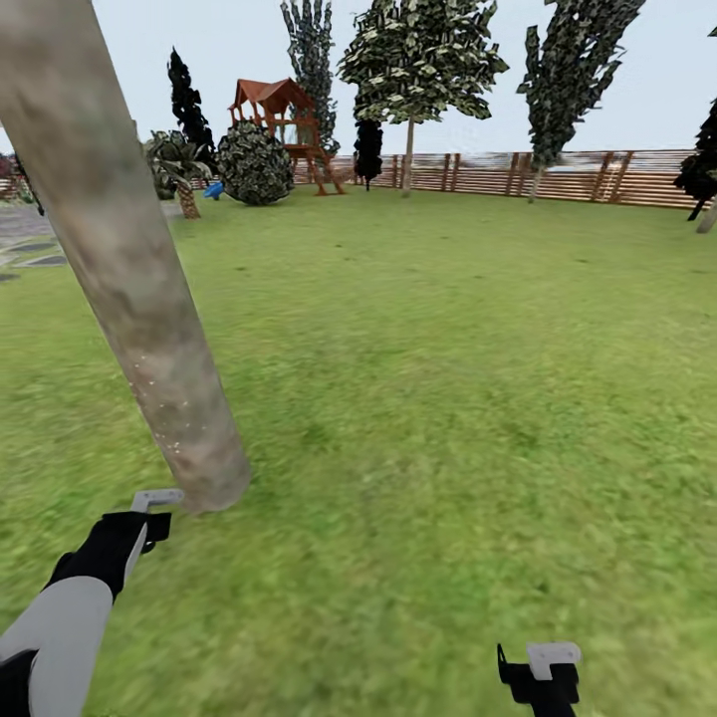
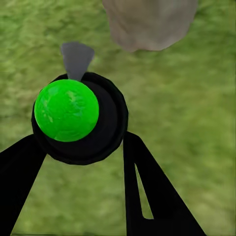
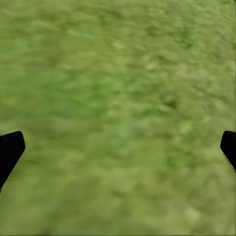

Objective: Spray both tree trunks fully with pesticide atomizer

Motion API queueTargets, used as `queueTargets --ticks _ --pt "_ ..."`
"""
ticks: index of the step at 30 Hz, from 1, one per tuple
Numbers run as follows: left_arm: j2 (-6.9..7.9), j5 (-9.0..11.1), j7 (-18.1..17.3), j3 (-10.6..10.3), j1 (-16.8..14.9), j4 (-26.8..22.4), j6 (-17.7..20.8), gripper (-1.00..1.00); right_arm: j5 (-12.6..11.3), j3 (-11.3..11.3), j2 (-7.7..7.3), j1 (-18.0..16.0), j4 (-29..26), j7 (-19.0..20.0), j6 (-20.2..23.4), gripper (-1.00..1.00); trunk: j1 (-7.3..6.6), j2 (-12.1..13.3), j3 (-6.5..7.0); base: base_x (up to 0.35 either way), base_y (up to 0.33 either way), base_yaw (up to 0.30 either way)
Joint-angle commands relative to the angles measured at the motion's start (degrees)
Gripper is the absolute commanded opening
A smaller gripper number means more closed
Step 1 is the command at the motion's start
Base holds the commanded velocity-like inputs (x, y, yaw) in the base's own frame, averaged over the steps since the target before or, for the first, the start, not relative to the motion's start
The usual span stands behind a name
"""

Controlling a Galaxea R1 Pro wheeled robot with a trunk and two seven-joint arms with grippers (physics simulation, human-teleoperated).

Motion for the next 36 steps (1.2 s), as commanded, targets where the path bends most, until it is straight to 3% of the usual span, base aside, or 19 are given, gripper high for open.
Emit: queueTargets --ticks 1,6,17,36 --pt "-0.02 -0.47 -0.04 0.34 -0.04 -0.08 0.18 -1.0 0.61 -0.29 0.01 -0.03 0.07 -0.28 -0.15 1.0 0.01 -0.02 -0.05 0.188 -0.216 0.277" --pt "0.1 -0.19 3.3 0.37 0.07 -0.08 0.15 -1.0 0.61 -0.27 -0.01 -0.03 0.07 -0.28 -0.15 1.0 0.01 -0.02 -0.05 0.183 -0.22 0.277" --pt "-0.21 -0.03 3.47 0.4 0.08 -0.08 0.28 -1.0 0.61 -0.28 -0.01 -0.03 0.07 -0.28 -0.15 1.0 0.01 -0.02 -0.05 0.065 -0.256 0.061" --pt "-0.25 -0.03 3.47 0.4 0.08 -0.08 0.32 -1.0 0.61 -0.29 0.0 -0.03 0.05 -0.28 -0.15 1.0 0.01 -0.02 -0.05 0.124 -0.256 0.237"
